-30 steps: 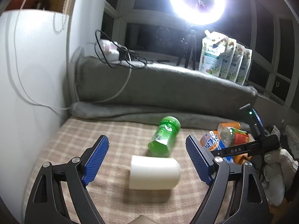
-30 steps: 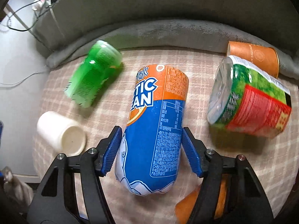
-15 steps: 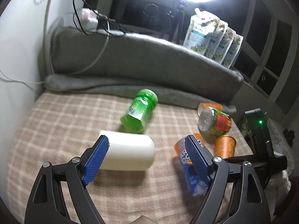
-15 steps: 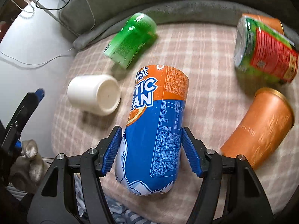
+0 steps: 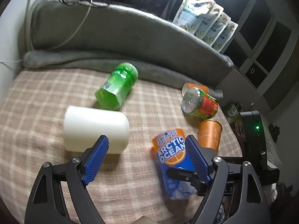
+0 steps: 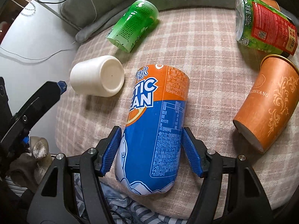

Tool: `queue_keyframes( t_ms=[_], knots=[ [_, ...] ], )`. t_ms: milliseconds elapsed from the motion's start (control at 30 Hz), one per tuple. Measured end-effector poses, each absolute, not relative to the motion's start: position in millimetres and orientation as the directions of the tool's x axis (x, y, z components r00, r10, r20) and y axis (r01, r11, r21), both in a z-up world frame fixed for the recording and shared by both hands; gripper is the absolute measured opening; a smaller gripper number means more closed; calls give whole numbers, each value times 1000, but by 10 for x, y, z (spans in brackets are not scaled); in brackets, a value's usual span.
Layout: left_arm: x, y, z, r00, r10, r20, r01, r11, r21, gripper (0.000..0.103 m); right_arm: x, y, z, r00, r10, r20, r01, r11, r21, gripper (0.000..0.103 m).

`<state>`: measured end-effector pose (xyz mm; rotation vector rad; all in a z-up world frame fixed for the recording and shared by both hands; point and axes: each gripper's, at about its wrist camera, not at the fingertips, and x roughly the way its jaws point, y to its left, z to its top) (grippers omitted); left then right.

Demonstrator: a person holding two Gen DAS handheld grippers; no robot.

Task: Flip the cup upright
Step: 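Hold the cup in the right gripper while the left gripper grasps it, then open right, then rotate the held cup with the left gripper so its opening faces up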

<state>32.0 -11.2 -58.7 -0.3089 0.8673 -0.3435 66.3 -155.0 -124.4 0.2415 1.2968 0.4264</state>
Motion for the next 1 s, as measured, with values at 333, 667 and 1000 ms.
queue_keyframes(
  t_ms=[333,667,1000],
  knots=[
    [413,-226,-705,509,-483,-713,173,868,-464,83,542,-1575,-1059,296,395,-870,-230,913,336,75],
    [615,-498,-912,380,-561,-735,145,821,-552,75,296,-2108,-756,439,381,-814,-152,924,350,76],
    [773,-638,-1068,322,-565,-759,99,818,-567,66,145,-2529,-679,506,359,-784,-64,923,380,76]
  ],
)
